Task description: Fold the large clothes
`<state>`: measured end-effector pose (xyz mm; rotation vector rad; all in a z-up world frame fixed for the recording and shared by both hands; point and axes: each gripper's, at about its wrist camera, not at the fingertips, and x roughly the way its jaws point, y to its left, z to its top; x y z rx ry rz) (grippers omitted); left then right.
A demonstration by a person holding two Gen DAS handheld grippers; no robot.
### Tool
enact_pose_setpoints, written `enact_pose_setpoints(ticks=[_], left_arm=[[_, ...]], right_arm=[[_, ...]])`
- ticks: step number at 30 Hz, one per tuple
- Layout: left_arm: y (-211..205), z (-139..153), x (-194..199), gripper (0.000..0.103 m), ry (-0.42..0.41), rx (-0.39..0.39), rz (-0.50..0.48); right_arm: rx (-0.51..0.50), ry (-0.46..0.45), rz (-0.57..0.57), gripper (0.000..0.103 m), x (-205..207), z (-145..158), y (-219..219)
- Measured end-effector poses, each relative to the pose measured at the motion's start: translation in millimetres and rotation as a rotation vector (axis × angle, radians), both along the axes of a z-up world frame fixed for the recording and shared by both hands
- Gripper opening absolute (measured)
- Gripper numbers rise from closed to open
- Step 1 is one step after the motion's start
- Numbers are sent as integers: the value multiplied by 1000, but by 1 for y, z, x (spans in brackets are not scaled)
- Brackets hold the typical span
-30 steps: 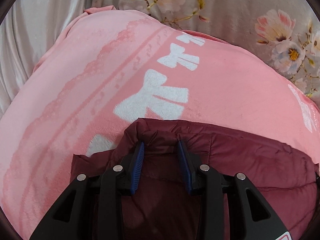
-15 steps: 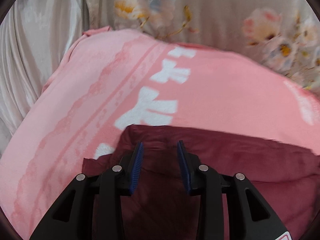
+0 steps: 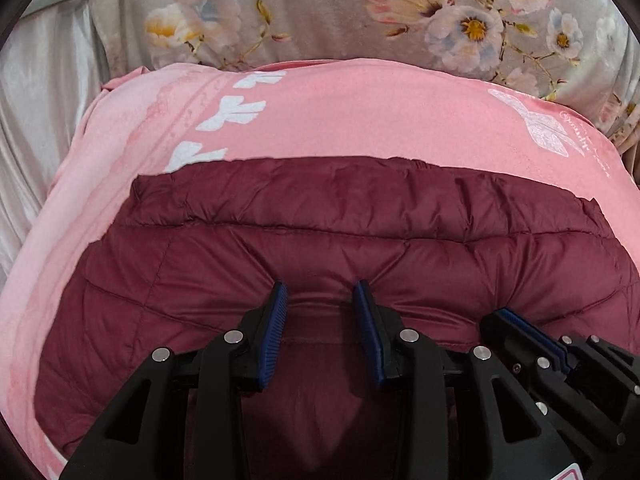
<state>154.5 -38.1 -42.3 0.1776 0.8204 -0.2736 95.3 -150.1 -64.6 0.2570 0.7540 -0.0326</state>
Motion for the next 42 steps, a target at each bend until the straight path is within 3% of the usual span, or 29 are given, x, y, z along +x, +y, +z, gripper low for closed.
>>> enact_pose_setpoints(ticks=[12, 22, 23, 25, 27, 31, 34, 37, 41, 42], left_arm=[[0, -13, -1, 35, -30, -1, 8], [3, -7, -8, 39, -19, 5, 17], [10, -1, -14, 39, -13, -2, 21], [33, 15, -29, 43, -6, -44, 47], [72, 31, -43, 56, 12, -118, 83], [146, 44, -57, 61, 23, -155, 223], [197, 39, -61, 61, 65, -191, 327], [225, 21, -61, 61, 137, -246, 360], [238, 1, -54, 61, 235, -468, 345], [236, -4, -50, 62, 257, -492, 333]], right_arm=[[29, 2, -2, 2, 3, -9, -4], [-11, 17, -6, 2, -4, -1, 0], [-12, 18, -4, 6, -9, 3, 3], [11, -3, 21, 6, -28, 16, 10], [10, -15, 37, 6, -44, 23, 17], [51, 4, 70, 6, -68, 18, 26], [60, 21, 68, 6, -72, 7, 29], [55, 22, 65, 6, -72, 2, 30], [39, 20, 58, 5, -72, -5, 33], [32, 18, 57, 5, -72, -6, 34]])
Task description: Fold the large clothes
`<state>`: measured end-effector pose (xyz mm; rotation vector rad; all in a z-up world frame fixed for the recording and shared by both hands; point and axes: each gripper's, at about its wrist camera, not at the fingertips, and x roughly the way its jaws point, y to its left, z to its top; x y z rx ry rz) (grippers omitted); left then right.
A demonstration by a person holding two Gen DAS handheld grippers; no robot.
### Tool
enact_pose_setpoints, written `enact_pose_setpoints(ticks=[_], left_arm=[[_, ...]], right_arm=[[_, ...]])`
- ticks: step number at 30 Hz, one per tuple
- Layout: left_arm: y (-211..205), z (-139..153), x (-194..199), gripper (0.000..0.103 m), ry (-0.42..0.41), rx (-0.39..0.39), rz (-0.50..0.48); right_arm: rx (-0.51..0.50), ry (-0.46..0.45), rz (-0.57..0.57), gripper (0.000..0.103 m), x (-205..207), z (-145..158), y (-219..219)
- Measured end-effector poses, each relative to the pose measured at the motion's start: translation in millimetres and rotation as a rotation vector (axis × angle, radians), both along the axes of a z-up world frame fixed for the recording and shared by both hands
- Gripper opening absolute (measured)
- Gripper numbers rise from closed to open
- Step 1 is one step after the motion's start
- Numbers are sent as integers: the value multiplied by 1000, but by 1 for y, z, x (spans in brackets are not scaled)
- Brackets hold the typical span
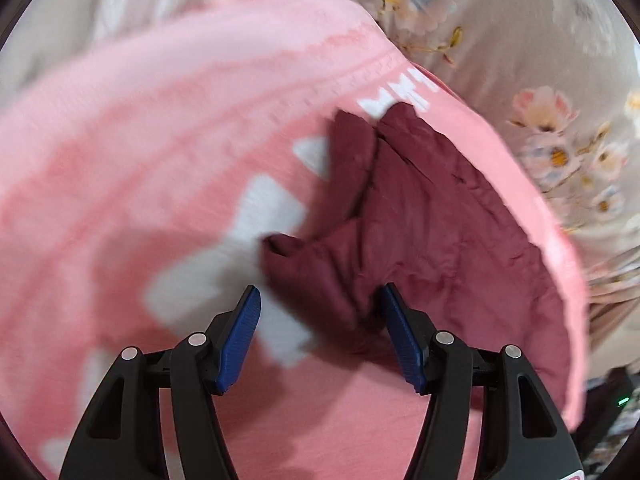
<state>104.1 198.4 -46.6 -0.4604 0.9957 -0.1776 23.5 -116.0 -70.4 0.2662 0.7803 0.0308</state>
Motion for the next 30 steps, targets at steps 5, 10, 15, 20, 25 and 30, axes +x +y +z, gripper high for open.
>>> enact_pose_setpoints(ticks=[5, 10, 15, 20, 25, 30], left_arm=[[-21, -3, 8, 67, -36, 33, 11], [-30, 16, 9, 14, -65, -6, -41], [-50, 69, -11, 9, -203, 33, -118], [-115, 137, -38, 9, -363, 77, -283], [-205, 170, -60, 9, -434, 85, -473], [-301, 152, -77, 9, -408, 118, -632]], right_arm=[[-5, -10, -1, 5, 0, -2, 0], [35, -18, -20, 6, -16, 6, -4], [41, -3, -16, 8, -29, 2, -9], [99, -2, -19, 7, -31, 2, -21], [130, -45, -65, 8, -61, 24, -51], [57, -56, -220, 9, -108, 39, -103]])
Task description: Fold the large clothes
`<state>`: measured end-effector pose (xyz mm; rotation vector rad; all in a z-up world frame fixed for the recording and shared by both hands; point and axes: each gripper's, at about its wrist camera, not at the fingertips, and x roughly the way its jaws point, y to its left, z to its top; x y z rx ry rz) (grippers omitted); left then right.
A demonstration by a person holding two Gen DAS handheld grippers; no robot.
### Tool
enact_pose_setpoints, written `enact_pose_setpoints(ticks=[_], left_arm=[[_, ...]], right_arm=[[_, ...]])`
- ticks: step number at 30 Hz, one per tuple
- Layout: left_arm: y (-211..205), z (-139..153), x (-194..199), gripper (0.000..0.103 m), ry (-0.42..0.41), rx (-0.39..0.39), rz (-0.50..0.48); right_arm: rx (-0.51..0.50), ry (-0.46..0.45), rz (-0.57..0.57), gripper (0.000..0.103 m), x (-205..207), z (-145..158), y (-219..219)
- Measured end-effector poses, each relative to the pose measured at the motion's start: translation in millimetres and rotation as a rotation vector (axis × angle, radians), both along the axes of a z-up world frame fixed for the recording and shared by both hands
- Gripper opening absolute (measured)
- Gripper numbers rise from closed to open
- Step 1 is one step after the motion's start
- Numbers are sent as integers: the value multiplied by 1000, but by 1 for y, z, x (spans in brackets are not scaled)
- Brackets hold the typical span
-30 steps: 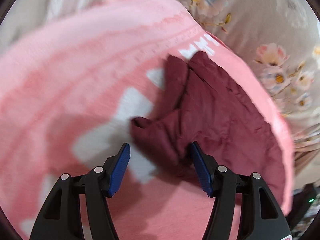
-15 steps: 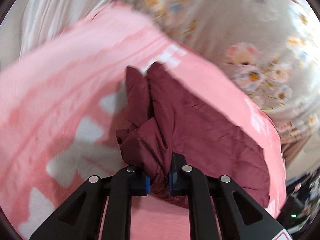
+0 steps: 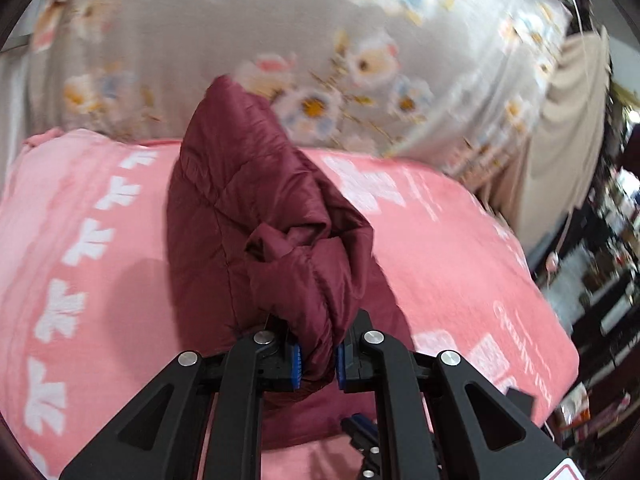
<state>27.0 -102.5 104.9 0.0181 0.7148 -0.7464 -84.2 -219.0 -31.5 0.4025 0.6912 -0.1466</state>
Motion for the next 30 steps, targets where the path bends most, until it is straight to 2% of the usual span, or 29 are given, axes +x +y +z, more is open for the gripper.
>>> enact_pose_setpoints(ticks=[3, 6, 8, 9, 10, 12, 14, 15, 17, 18, 20, 24, 26, 28, 29, 30], left_arm=[[-62, -45, -9, 11, 93, 87, -74], [-104, -95, -14, 19, 201, 170, -113], [-117, -112, -23, 19, 198, 220, -101], [-116, -110, -28, 22, 186, 217, -103], [-114, -102, -33, 30, 184, 202, -119], [-98, -72, -40, 41, 188, 111, -162], [-75, -39, -43, 70, 117, 22, -141], [-66, -26, -44, 74, 62, 6, -108], [-48, -5, -40, 75, -75, 50, 9], [-41, -2, -32, 75, -117, 108, 79], [-32, -9, -13, 75, -110, 179, 171], [-13, -49, 27, 67, 20, 278, 305], [-6, -66, 36, 63, 53, 315, 323], [3, -80, 37, 62, 90, 328, 324], [2, -84, 38, 61, 111, 327, 316], [2, -90, 39, 61, 135, 326, 306]], right_arm=[[-22, 9, -122, 14, -27, 3, -36], [-41, 8, -228, 22, -54, 7, -67], [-41, 2, -274, 31, -67, 13, -83], [-47, -8, -293, 37, -73, 17, -89], [-53, -21, -304, 40, -77, 22, -93], [-69, -47, -310, 45, -79, 33, -96], [-83, -88, -296, 48, -76, 47, -96], [-87, -112, -280, 52, -72, 54, -94], [-88, -134, -241, 56, -62, 61, -91], [-83, -135, -224, 56, -56, 64, -92], [-73, -126, -170, 56, -33, 61, -84], [-64, -47, -112, 56, 7, 40, -74], [-47, -10, -85, 56, 19, 25, -73], [-35, 7, -63, 36, 24, 16, -74], [-33, 14, -57, 16, 23, 13, -75], [-30, 10, -63, 11, 20, 12, -77]])
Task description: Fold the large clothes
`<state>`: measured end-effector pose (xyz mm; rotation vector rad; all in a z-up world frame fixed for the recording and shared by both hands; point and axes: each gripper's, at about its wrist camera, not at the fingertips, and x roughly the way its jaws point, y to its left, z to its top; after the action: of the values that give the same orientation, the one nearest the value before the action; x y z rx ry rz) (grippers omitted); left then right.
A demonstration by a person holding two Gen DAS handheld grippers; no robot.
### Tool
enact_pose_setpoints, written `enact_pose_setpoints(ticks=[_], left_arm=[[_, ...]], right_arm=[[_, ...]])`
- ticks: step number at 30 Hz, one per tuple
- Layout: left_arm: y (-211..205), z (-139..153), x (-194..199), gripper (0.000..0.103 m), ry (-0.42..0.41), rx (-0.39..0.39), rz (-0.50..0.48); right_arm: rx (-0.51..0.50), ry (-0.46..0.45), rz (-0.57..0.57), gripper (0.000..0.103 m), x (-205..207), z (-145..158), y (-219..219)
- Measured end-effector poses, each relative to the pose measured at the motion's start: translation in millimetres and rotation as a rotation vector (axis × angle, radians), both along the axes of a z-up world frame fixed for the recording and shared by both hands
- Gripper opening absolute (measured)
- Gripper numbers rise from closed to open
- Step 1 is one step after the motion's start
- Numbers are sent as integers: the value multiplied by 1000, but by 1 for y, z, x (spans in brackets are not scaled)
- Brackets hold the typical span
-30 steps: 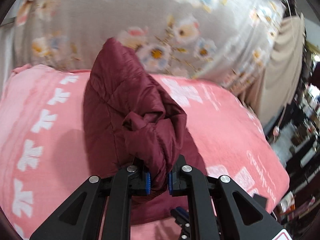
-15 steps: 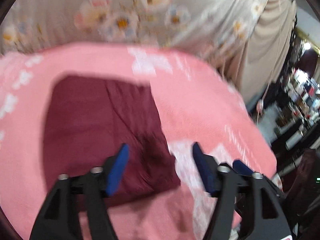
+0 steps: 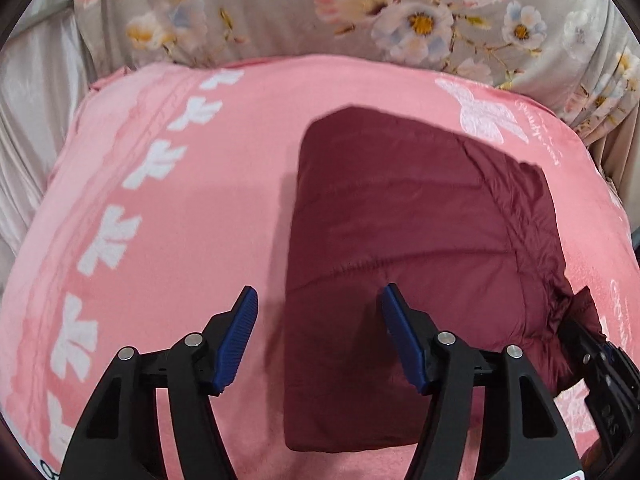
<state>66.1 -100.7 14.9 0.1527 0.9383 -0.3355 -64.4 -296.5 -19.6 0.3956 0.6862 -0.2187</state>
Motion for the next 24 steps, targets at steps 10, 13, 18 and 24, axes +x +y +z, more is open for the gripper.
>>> enact_pose_setpoints(ticks=[10, 13, 18, 24], left_arm=[[-28, -32, -10, 61, 36, 46, -65], [-34, -38, -13, 61, 15, 75, -74], [-42, -47, -17, 61, -27, 124, -76], [-46, -54, -15, 61, -35, 130, -69]], right_arm=[[6, 77, -63, 8, -23, -36, -11], [35, 89, -70, 9, -22, -48, -14], [35, 100, -70, 9, -17, -59, -16], [-1, 78, -72, 9, -15, -64, -12]])
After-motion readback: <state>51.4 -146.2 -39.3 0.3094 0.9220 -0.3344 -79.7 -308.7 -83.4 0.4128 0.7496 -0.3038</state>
